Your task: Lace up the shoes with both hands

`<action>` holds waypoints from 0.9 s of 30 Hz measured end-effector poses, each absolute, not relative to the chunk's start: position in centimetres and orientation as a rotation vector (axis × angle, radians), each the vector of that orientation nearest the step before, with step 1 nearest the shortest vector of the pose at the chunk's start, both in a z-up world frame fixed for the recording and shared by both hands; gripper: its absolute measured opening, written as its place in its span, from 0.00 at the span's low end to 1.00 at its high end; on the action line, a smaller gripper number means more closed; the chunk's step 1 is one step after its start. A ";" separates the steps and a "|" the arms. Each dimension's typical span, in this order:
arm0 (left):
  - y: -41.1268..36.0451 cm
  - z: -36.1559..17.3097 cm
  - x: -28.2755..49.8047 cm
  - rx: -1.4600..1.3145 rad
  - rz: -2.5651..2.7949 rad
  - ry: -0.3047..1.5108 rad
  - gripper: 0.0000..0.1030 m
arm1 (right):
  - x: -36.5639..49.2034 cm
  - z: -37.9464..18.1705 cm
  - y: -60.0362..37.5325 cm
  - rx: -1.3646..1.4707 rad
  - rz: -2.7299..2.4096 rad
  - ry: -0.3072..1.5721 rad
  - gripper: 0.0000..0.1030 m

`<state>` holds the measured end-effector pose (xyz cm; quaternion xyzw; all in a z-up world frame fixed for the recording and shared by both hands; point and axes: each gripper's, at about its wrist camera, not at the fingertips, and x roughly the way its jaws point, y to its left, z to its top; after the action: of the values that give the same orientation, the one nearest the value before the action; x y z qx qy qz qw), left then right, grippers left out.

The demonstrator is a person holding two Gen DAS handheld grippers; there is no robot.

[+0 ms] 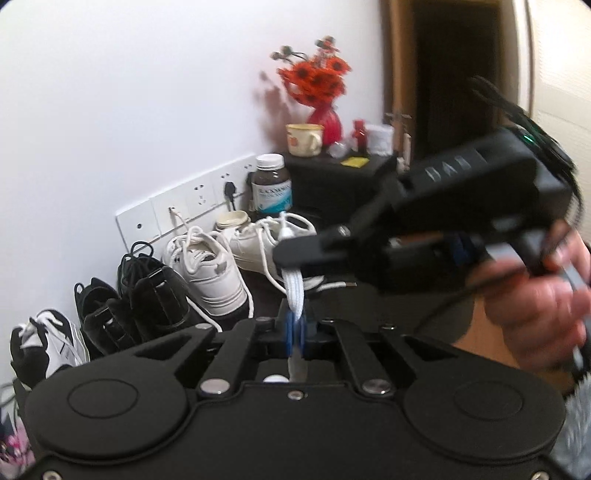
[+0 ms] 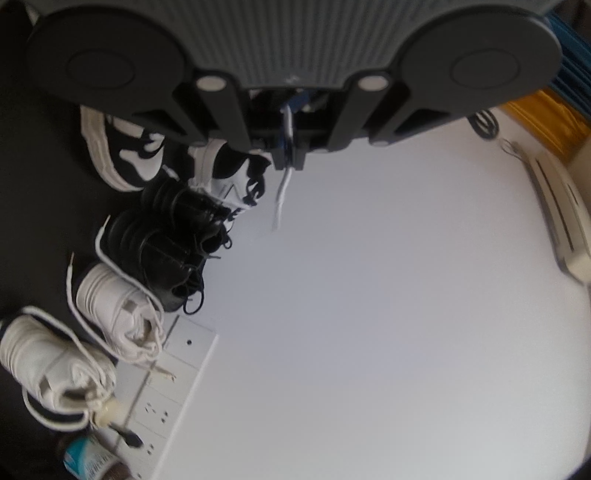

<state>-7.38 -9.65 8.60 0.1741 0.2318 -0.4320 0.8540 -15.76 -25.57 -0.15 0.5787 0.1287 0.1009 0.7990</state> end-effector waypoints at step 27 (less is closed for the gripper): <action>-9.1 9.5 -6.3 0.311 -0.849 0.483 0.07 | -14.1 0.3 -24.7 1.184 0.246 0.305 0.04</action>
<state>-6.33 -9.07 9.54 0.1489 0.2311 -0.4062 0.8715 -14.07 -24.74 0.29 0.5544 0.1428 0.1151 0.8118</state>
